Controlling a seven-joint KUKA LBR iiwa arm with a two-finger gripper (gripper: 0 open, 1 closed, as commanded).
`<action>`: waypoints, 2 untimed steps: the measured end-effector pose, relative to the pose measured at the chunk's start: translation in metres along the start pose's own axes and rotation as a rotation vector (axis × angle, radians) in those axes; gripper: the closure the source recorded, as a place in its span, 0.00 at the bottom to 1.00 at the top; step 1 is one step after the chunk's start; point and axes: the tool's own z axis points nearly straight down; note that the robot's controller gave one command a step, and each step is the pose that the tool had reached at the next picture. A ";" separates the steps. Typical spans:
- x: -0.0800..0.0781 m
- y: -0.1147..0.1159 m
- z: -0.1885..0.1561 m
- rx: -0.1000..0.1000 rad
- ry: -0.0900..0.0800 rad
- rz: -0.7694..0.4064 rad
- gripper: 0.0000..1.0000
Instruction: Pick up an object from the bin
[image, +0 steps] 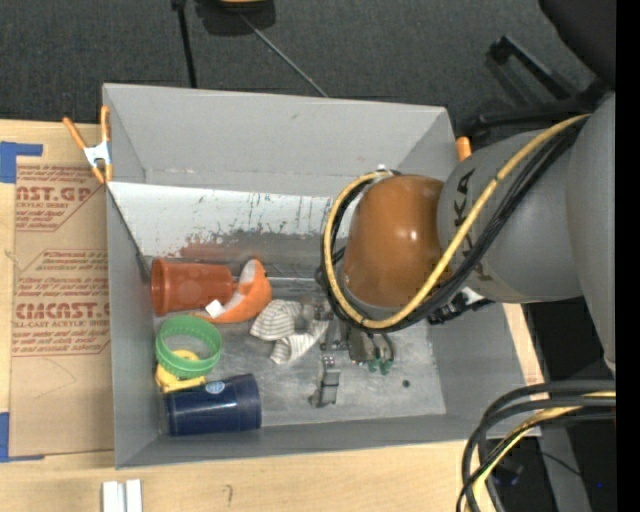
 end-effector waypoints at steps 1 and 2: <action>-0.002 0.000 -0.004 -0.001 -0.007 0.001 0.00; -0.043 0.010 0.025 -0.002 -0.013 0.000 0.00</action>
Offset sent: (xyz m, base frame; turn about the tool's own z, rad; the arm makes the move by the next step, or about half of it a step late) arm 0.0627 0.0147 -0.0464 -0.0011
